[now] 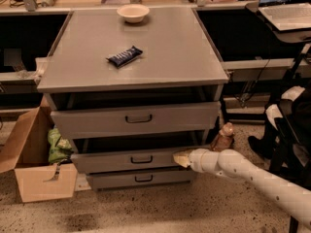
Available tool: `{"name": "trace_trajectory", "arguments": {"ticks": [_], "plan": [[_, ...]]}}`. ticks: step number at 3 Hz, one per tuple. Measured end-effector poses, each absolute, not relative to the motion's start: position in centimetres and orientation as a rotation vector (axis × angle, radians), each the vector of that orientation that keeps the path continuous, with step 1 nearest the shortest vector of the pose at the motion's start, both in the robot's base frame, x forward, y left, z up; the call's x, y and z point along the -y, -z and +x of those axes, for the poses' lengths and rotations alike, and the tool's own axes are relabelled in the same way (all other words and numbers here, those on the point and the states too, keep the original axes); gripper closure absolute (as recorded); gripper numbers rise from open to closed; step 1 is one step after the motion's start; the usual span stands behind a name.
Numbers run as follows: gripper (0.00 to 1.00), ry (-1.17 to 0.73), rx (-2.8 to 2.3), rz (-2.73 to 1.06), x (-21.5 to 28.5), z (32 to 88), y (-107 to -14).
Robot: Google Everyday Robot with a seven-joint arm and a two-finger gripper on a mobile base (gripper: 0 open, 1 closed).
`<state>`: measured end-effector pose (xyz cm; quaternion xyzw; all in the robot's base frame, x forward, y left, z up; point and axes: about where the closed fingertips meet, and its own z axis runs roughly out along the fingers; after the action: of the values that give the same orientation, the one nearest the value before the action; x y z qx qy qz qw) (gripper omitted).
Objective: Close middle drawer
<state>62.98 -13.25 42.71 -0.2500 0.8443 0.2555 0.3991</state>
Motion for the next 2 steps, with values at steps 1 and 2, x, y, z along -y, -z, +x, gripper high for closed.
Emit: {"name": "trace_trajectory", "arguments": {"ticks": [1,2], "plan": [[1.0,-0.644,-2.135,-0.632,13.25,63.28,-42.68],[1.0,-0.641,-2.133,-0.632,13.25,63.63,-42.66]]}}
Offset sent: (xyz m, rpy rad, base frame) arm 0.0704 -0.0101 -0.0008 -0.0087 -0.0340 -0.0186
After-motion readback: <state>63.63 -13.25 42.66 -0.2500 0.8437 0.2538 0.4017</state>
